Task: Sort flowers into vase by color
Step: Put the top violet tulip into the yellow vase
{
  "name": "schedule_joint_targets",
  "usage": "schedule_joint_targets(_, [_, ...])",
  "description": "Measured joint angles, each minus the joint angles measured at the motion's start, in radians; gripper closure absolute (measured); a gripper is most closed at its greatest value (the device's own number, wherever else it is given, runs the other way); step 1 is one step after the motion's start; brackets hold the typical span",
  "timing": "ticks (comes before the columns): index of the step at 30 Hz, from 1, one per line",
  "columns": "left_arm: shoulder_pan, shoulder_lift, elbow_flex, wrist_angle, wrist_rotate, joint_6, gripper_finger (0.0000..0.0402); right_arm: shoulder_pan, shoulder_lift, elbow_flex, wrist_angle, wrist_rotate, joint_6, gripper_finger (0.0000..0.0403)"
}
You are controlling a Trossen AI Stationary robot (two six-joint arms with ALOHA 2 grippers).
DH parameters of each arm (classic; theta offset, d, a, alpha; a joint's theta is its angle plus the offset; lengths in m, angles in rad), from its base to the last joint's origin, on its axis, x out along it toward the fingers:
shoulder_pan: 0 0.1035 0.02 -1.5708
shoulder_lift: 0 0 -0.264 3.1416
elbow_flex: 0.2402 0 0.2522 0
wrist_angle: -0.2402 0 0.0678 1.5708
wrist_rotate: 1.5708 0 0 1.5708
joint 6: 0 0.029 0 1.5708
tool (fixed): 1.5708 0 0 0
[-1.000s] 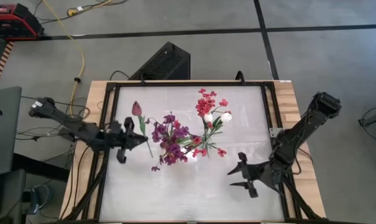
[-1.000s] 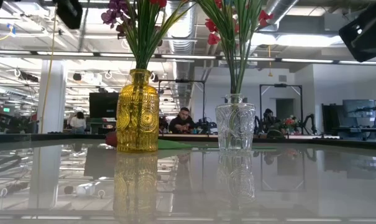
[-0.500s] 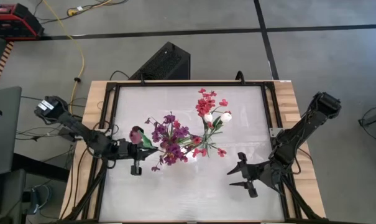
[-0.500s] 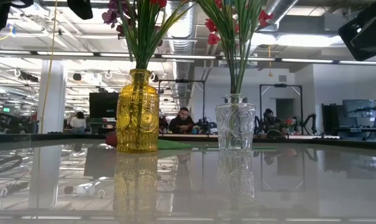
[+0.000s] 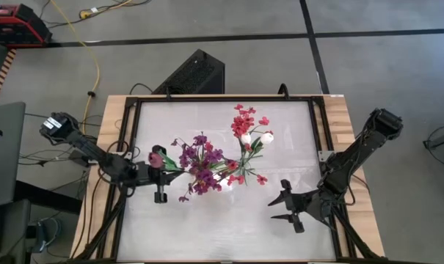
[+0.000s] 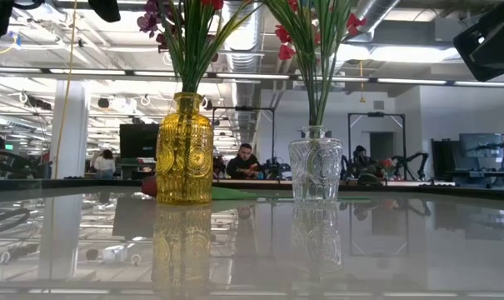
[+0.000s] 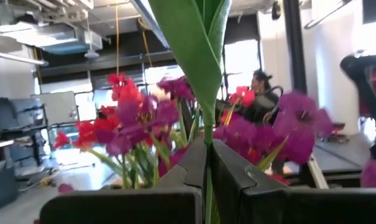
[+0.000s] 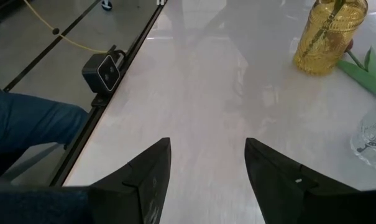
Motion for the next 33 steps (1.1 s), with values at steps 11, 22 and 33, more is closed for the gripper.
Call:
schedule_joint_targets(11, [0.050,0.000,0.000,-0.061,-0.005,-0.068,0.0401,0.000,0.000,0.000,0.000,0.000,-0.001,0.0171])
schedule_joint_targets(22, [0.106,0.059,0.000,-0.073,0.027,-0.153,0.0401,0.000,0.000,0.000,-0.001,-0.001,-0.001,0.0171])
schedule_joint_targets(33, [0.109,0.059,0.001,-0.256,-0.027,-0.317,0.0401,0.000,0.000,0.000,-0.003,-0.001,-0.004,0.0171])
